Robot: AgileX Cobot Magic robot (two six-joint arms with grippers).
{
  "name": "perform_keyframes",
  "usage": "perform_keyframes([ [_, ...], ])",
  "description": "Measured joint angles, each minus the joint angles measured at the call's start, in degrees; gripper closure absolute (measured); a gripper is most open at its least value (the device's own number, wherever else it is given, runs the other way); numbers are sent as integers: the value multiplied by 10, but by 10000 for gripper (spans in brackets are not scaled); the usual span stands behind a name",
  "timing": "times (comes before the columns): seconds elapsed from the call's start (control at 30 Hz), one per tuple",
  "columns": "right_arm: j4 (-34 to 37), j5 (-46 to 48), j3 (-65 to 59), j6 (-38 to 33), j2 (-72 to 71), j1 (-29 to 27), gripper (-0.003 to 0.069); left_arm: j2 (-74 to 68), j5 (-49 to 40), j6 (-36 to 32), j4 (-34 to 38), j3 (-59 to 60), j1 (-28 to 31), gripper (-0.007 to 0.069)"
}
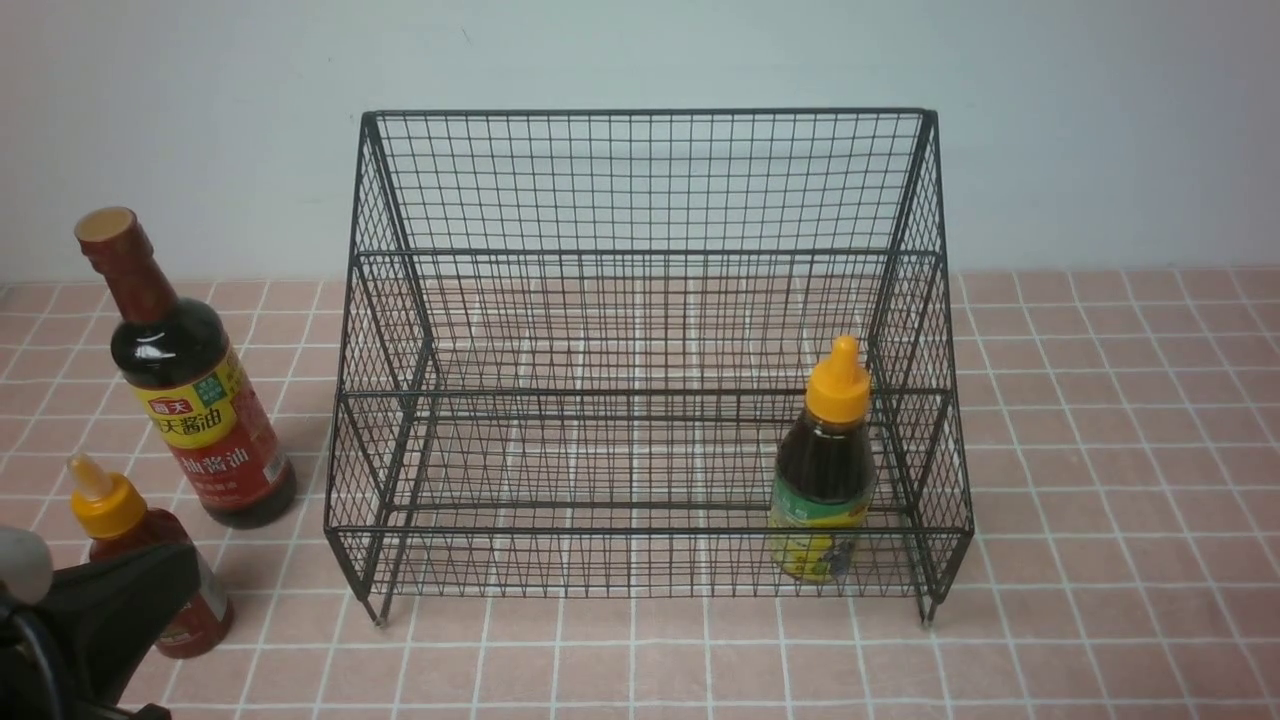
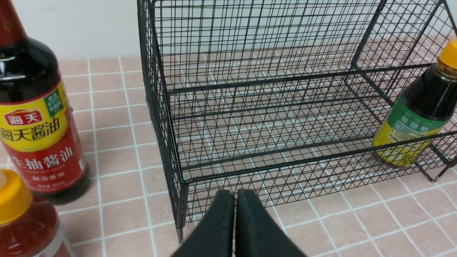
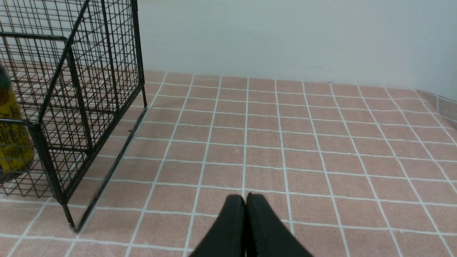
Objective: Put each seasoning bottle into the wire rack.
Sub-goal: Use the left arm to grab the condiment bottle closest to it
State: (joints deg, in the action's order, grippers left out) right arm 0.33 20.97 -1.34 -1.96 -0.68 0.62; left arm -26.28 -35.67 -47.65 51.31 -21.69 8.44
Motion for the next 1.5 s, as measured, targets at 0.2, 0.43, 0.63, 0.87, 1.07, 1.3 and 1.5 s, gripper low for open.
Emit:
perform_keyframes([
  [0.2,0,0,0,0,0,0,671,0,-4,0,0,0,0,631],
  [0.43,0,0,0,0,0,0,671,0,-6,0,0,0,0,631],
  [0.63,0,0,0,0,0,0,671,0,-11,0,0,0,0,631],
  [0.87,0,0,0,0,0,0,671,0,-11,-2,0,0,-3,631],
  [1.07,0,0,0,0,0,0,671,16,13,-48,24,0,-78,631],
  [1.3,0,0,0,0,0,0,671,81,62,-57,65,0,-121,631],
  [1.5,0,0,0,0,0,0,671,97,100,7,-3,0,-121,631],
])
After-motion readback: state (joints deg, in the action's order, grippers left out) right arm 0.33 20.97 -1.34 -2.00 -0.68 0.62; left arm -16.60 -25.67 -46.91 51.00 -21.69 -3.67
